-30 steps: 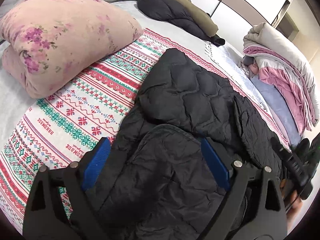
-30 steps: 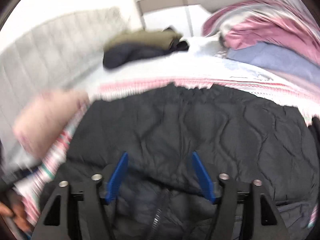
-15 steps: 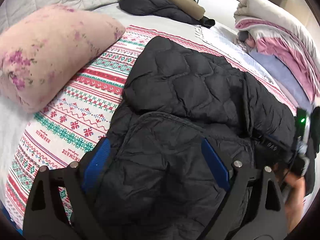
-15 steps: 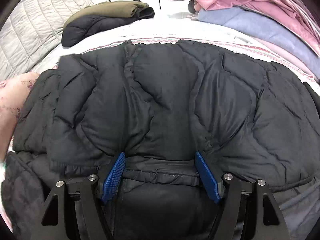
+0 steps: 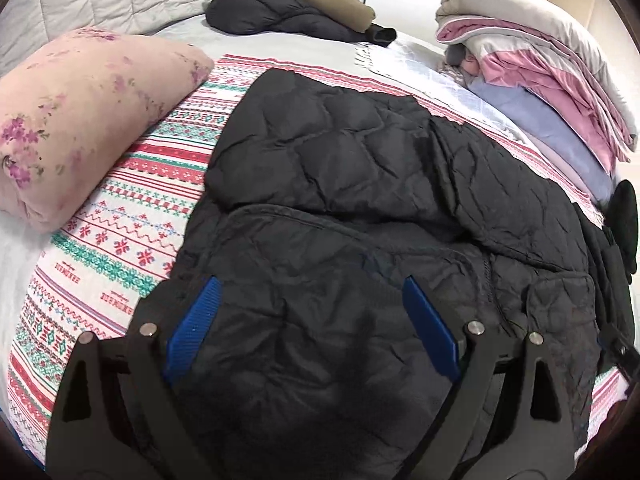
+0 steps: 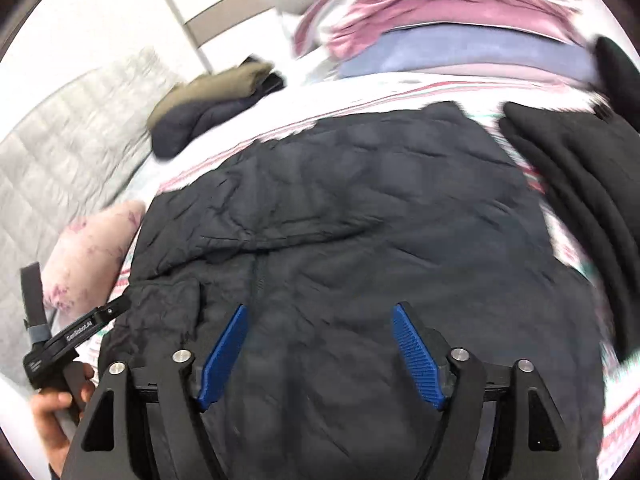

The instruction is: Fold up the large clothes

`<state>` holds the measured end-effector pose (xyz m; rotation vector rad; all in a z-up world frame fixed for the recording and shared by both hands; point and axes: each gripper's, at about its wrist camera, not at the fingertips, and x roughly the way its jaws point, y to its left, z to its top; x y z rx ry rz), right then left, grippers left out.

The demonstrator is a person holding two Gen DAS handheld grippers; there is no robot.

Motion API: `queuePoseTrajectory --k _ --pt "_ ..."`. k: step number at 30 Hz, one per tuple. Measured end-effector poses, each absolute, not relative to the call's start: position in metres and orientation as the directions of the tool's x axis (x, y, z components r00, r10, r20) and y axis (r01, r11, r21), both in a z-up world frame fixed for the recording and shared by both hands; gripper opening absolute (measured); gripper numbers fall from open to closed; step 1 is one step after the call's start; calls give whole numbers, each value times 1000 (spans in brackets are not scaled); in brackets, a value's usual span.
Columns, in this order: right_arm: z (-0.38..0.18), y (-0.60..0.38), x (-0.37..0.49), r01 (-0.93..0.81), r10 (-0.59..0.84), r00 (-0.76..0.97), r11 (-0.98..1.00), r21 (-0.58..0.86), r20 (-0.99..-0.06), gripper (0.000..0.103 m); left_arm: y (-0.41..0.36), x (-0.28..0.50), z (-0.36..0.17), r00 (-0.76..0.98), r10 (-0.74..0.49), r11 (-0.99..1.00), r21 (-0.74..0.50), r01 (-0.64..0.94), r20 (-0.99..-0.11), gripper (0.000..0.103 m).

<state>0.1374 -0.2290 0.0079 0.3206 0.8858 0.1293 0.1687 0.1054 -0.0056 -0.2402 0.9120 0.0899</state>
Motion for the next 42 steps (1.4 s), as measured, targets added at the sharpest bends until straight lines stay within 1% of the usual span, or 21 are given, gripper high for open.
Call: queuePoseTrajectory --k 4,7,9,12,18,21,24,27,31,33,36,38,40,41,42 --pt "-3 -263 112 111 201 635 932 345 -746 79 95 155 -4 618 -7 977 -137 -163 -786 92" --pt "-7 -275 110 138 243 609 905 403 -755 79 97 138 1 623 -11 980 -131 -147 -782 92" --pt "-2 -276 103 97 286 613 898 429 -737 79 106 125 6 631 -18 978 -143 -149 -776 92" --pt "9 -276 87 59 267 622 921 384 -736 79 123 107 16 643 -20 972 -164 -166 -765 92" --pt "11 -295 56 74 221 616 939 335 -756 79 159 68 21 652 -32 976 -166 -145 -757 92" --pt "12 -308 43 90 202 616 942 322 -762 79 182 52 14 632 -62 965 -207 -159 -773 92" --pt "15 -328 28 114 206 625 930 349 -753 79 205 34 0 598 -134 938 -296 -182 -790 92" --pt "14 -348 10 147 184 625 927 346 -758 79 219 13 -13 574 -203 911 -367 -185 -793 91" --pt "5 -380 -12 211 164 613 908 361 -773 79 225 -8 -26 552 -252 895 -408 -180 -795 87" --pt "-4 -397 -24 258 159 597 890 375 -787 79 227 -19 -33 545 -267 890 -420 -177 -795 83" --pt "-20 -413 -38 294 185 572 863 410 -799 79 223 -30 -45 533 -323 869 -468 -160 -782 76" --pt "-35 -421 -45 324 209 549 839 437 -809 79 217 -32 -53 520 -353 857 -492 -153 -778 75" --pt "-44 -424 -48 340 224 528 828 446 -819 78 209 -31 -58 512 -345 863 -480 -155 -786 65" --pt "-46 -424 -49 337 230 527 828 449 -818 76 205 -29 -59 507 -334 871 -466 -157 -795 53" --pt "-48 -422 -48 331 231 526 831 448 -818 71 202 -27 -61 501 -317 879 -447 -163 -805 40"
